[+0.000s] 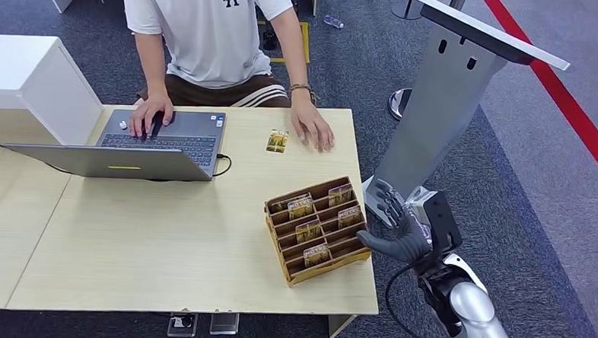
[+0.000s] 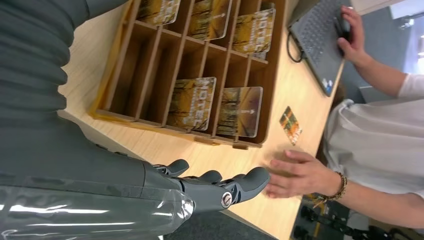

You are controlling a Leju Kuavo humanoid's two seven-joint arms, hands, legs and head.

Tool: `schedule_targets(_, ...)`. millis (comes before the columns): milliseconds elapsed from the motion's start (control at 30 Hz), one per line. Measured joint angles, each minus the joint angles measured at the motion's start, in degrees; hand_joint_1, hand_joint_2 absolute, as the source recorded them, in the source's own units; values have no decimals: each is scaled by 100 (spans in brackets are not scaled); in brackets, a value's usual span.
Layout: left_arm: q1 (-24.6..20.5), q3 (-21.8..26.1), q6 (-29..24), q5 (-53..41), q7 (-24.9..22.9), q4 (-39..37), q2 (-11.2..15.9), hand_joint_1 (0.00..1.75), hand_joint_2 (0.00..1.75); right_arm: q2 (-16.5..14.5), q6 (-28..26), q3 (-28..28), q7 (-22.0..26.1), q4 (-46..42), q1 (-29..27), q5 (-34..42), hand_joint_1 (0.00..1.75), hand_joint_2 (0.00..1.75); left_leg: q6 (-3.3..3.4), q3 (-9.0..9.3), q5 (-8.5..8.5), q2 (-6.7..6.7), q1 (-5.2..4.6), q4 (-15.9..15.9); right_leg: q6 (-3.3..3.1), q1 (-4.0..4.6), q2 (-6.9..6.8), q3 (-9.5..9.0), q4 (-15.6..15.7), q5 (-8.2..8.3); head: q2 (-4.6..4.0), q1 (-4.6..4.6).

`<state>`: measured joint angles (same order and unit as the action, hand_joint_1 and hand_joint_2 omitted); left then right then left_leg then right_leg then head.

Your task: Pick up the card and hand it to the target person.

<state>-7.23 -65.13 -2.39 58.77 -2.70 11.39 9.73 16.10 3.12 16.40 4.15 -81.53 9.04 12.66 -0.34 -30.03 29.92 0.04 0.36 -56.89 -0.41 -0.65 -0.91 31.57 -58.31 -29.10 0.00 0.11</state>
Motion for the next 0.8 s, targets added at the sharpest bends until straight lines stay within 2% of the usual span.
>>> schedule_targets(500, 0, -4, 36, 21, 58, 0, 20, 0, 0, 170, 585, -27, -312, -466, -14, -856, 0, 175, 0, 1, 0, 0, 0, 0, 0, 0, 0, -1, 0, 1, 0, 1)
schedule_targets(800, 0, -7, 42, 28, 86, 0, 20, 0, 0, 171, 823, 74, -310, -835, -22, -927, 0, 175, 0, 1, 0, 0, 0, 0, 0, 0, 0, -1, 0, 1, 0, -1)
